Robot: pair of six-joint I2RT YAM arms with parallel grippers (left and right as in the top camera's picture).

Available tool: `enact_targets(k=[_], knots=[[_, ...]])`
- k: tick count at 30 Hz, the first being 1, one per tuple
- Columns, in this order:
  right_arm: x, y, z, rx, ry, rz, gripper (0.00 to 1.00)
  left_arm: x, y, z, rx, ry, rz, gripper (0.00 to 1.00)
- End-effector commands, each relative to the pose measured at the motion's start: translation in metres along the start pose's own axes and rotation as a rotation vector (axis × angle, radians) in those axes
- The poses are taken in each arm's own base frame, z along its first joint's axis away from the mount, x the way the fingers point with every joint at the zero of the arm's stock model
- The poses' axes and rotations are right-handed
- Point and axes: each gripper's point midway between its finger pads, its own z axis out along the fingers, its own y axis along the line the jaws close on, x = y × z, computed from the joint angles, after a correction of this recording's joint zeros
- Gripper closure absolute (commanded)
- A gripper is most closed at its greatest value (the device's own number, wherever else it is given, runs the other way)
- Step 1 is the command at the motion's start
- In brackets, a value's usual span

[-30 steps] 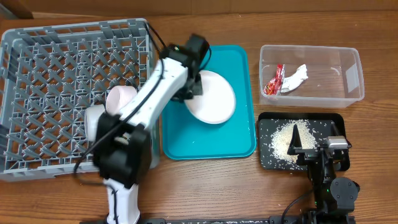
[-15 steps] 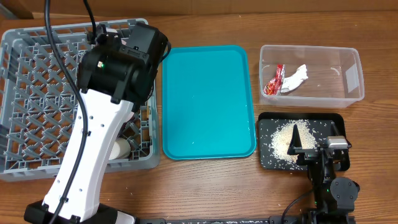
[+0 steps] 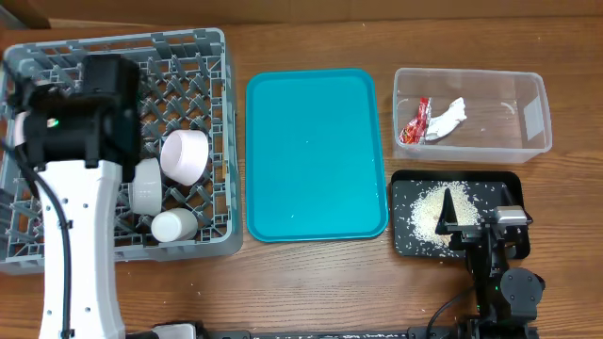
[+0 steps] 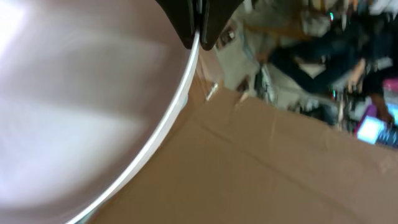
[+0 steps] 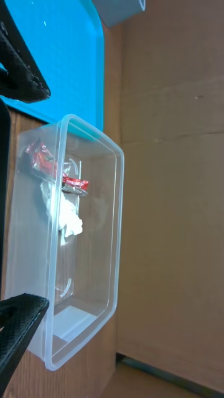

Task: Sort waste into correct bins and load items into the dishwasher
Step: 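Lift the white plate and stand it upright in the rack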

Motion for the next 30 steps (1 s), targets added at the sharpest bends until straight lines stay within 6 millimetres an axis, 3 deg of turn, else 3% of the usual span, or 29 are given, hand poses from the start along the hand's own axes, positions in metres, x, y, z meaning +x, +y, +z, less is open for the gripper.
enact_targets(k=[1,8,16,24,28,29,30], knots=[[0.002,-0.003,0.000,0.014,-0.005,-0.004,0.00,0.015,-0.018,0.037,-0.058,0.078,0.014,0.96],[0.002,-0.003,0.000,0.014,-0.005,-0.004,0.00,0.020,-0.061,0.073,-0.077,0.075,0.128,0.96],[0.002,-0.003,0.000,0.014,-0.005,-0.004,0.00,-0.004,-0.100,0.091,-0.048,0.021,0.292,0.96],[0.002,-0.003,0.000,0.014,-0.005,-0.004,0.00,0.003,-0.131,0.102,0.024,0.050,0.385,0.93],[0.002,-0.003,0.000,0.014,-0.005,-0.004,0.00,0.003,-0.134,0.100,0.031,0.046,0.387,0.67],[0.002,-0.003,0.000,0.014,-0.005,-0.005,0.00,0.000,-0.131,0.098,0.017,0.037,0.381,0.47],[0.002,-0.003,0.000,0.014,-0.005,-0.004,0.00,-0.004,-0.127,0.095,0.011,0.025,0.370,0.00]])
